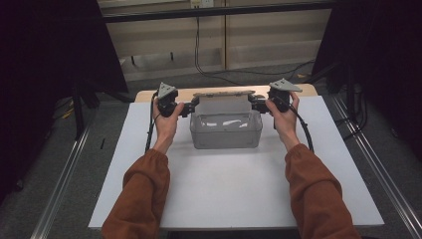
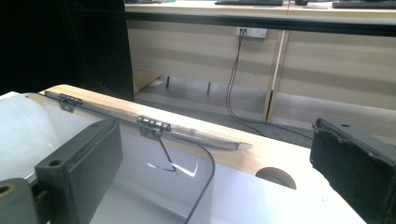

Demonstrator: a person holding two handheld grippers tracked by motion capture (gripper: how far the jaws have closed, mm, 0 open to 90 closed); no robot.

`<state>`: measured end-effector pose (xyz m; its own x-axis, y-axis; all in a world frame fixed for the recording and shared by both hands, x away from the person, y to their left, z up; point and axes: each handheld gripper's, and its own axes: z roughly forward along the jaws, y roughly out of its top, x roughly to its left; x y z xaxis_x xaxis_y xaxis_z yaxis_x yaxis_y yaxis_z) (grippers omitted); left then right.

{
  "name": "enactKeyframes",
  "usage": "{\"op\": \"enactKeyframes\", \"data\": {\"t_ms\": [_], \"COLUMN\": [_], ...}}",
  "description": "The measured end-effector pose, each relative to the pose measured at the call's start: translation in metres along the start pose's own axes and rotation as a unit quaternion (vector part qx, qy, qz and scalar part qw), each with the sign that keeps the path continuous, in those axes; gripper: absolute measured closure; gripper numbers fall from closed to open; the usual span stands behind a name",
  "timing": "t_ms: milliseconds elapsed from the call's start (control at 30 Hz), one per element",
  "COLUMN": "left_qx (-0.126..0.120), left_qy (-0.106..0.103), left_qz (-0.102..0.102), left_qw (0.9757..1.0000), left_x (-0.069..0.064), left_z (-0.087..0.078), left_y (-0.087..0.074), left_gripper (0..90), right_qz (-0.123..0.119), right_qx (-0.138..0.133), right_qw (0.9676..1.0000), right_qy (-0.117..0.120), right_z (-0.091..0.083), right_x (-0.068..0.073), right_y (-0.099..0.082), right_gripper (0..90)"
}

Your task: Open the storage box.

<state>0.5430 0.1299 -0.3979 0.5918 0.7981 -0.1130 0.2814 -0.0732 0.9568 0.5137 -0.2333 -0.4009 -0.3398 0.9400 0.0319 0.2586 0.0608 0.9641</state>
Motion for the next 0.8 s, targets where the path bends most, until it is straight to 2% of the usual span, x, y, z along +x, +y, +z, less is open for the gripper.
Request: {"op": "enactKeyframes", "data": {"t_ms": [167, 300, 333, 367, 500, 600, 667, 700, 767, 800], "left_qx": [-0.007, -0.016, -0.019, -0.018, -0.025, -0.040, -0.039, -0.039, -0.041, -0.044], "left_qy": [-0.001, -0.009, -0.006, -0.003, -0.008, 0.000, -0.014, -0.013, -0.009, -0.008], "left_qz": [0.013, 0.011, 0.013, 0.022, 0.022, 0.030, 0.014, 0.011, 0.029, 0.025], "left_qw": [0.9999, 0.9998, 0.9997, 0.9996, 0.9994, 0.9987, 0.9990, 0.9991, 0.9987, 0.9987], "left_x": [-0.007, -0.011, -0.012, -0.013, -0.020, -0.027, -0.029, -0.031, -0.033, -0.035], "left_z": [-0.014, -0.023, -0.024, -0.027, -0.036, -0.047, -0.052, -0.055, -0.063, -0.067], "left_y": [-0.002, -0.001, -0.001, -0.001, -0.005, -0.008, -0.010, -0.012, -0.015, -0.018], "left_gripper": [2.9, 2.9, 2.9, 2.9, 2.9, 2.9, 3.0, 3.0, 3.0, 2.9], "right_qz": [-0.003, -0.022, -0.025, -0.025, -0.029, -0.027, -0.027, -0.027, -0.024, -0.024], "right_qx": [-0.009, -0.018, -0.021, -0.022, -0.024, -0.028, -0.031, -0.031, -0.037, -0.038], "right_qw": [0.9999, 0.9995, 0.9994, 0.9994, 0.9992, 0.9992, 0.9991, 0.9991, 0.9990, 0.9989], "right_qy": [-0.002, -0.015, -0.015, -0.013, -0.012, -0.007, -0.009, -0.009, -0.013, -0.011], "right_z": [-0.017, -0.028, -0.030, -0.032, -0.040, -0.047, -0.053, -0.053, -0.058, -0.061], "right_x": [0.005, 0.010, 0.012, 0.014, 0.019, 0.023, 0.025, 0.025, 0.025, 0.025], "right_y": [-0.002, -0.003, -0.005, -0.006, -0.011, -0.014, -0.015, -0.015, -0.015, -0.015], "right_gripper": [1.3, 0.0, 0.0, 0.0, 0.0, 0.0, 0.0, 0.0, 0.0, 0.0]}}
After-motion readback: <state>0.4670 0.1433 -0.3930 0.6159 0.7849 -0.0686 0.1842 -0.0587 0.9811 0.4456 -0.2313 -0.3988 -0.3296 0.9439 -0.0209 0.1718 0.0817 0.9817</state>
